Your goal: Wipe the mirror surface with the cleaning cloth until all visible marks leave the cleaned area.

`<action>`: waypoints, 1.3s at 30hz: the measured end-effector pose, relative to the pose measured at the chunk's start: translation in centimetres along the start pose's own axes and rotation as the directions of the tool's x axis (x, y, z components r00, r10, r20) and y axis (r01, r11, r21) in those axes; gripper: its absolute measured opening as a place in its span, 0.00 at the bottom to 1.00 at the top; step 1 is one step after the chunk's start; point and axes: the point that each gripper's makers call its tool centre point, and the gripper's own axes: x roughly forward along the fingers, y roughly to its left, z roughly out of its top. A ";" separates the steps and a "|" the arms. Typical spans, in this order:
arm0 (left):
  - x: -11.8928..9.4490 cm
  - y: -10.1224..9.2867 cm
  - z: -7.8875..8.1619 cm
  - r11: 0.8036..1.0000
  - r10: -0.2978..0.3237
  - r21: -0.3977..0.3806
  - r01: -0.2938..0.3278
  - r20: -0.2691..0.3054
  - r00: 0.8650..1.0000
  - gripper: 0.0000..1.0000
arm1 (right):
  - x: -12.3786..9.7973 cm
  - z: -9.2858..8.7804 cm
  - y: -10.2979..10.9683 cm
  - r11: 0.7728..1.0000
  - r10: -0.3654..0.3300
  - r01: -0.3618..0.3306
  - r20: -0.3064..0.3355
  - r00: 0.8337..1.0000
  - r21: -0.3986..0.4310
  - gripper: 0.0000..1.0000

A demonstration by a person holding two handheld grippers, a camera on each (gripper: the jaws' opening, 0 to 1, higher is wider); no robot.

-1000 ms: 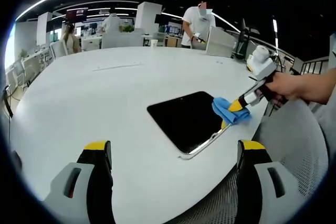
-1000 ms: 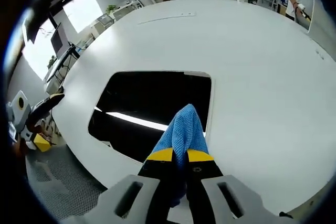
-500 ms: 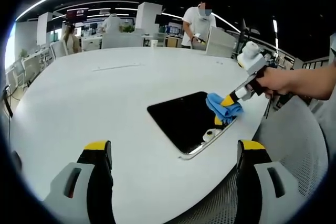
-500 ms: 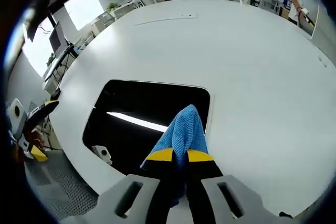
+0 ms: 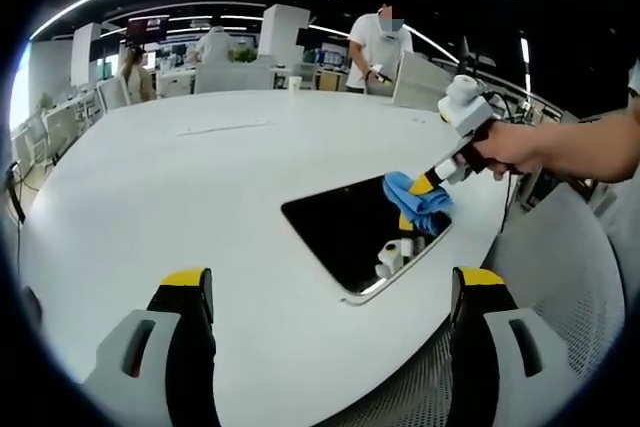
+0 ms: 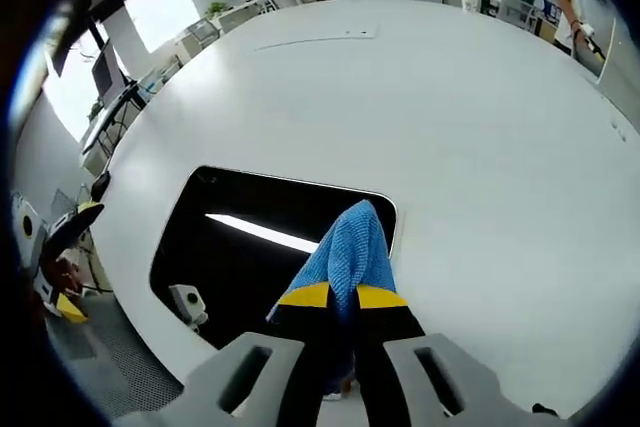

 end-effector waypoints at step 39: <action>0.1 0.7 -0.3 1.000 0.018 0.003 -0.018 -0.005 1.000 0.97 | 0.7 3.6 -1.8 0.999 -0.026 0.027 0.020 0.999 -0.034 0.02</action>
